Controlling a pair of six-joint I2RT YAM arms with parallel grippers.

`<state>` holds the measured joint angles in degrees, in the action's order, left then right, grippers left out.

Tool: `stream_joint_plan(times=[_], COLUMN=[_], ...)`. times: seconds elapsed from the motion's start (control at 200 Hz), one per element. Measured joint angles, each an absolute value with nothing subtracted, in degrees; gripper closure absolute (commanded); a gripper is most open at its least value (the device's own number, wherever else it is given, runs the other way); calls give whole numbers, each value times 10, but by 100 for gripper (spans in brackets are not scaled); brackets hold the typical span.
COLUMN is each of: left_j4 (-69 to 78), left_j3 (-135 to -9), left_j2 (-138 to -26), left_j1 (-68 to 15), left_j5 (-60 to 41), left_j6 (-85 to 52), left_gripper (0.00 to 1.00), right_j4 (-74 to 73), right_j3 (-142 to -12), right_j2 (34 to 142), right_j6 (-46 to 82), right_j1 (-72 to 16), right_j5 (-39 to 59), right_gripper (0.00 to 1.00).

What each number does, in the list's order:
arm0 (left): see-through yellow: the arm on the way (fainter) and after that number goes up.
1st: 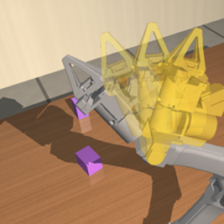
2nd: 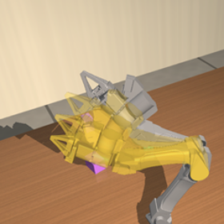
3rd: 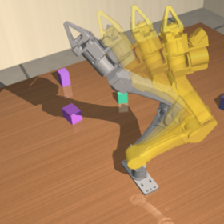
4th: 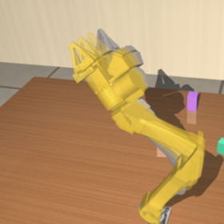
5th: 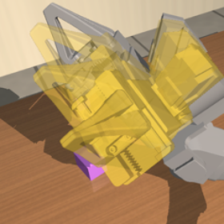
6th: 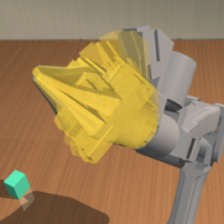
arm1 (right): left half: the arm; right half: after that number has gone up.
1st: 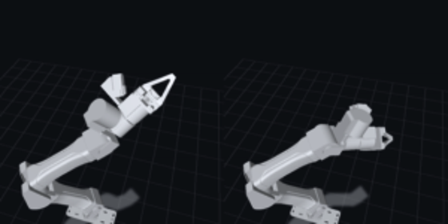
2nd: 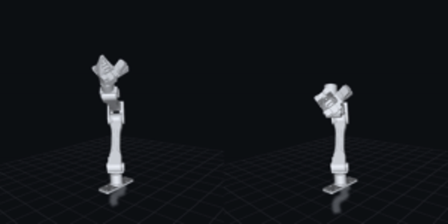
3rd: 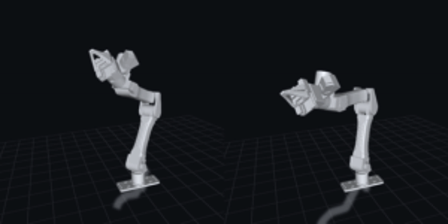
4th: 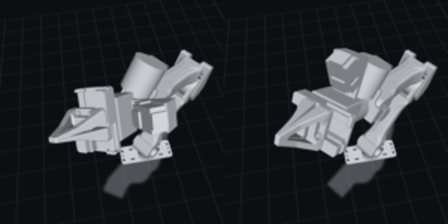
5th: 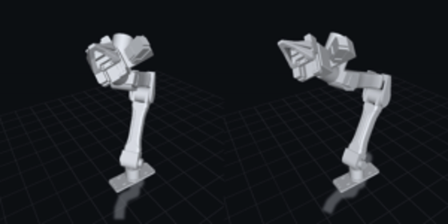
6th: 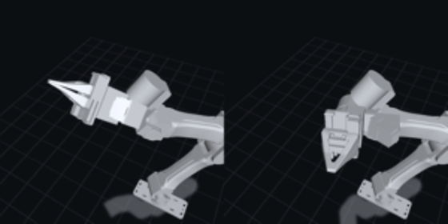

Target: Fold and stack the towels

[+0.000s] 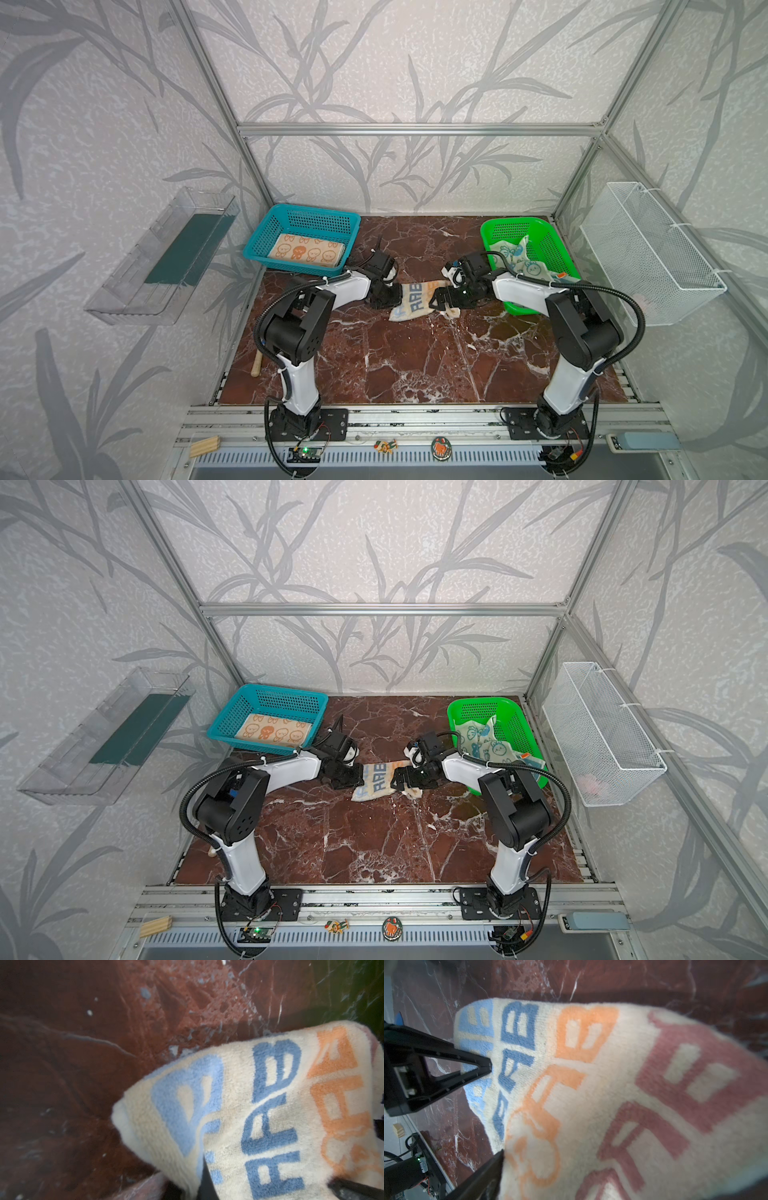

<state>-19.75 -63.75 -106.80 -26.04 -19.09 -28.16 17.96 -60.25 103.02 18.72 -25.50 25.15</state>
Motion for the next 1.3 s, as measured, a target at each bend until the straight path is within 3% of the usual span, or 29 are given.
stream_joint_plan(times=[0.41, 1.04, 1.3], left_j4=[-339, -599, -609], left_j3=[-715, -1091, -1135], left_j2=[-1055, -1105, -1158], left_j1=[-248, -201, -140], left_j5=[-129, 50, 69], left_j6=[-225, -36, 82], left_gripper=[100, 100, 100], right_j4=[240, 236, 235], right_j3=[-580, -639, -703], right_j2=[980, 937, 937], right_j6=[177, 189, 195], right_j1=[-229, -231, -259], right_j5=[230, 272, 275], right_gripper=[1, 1, 1])
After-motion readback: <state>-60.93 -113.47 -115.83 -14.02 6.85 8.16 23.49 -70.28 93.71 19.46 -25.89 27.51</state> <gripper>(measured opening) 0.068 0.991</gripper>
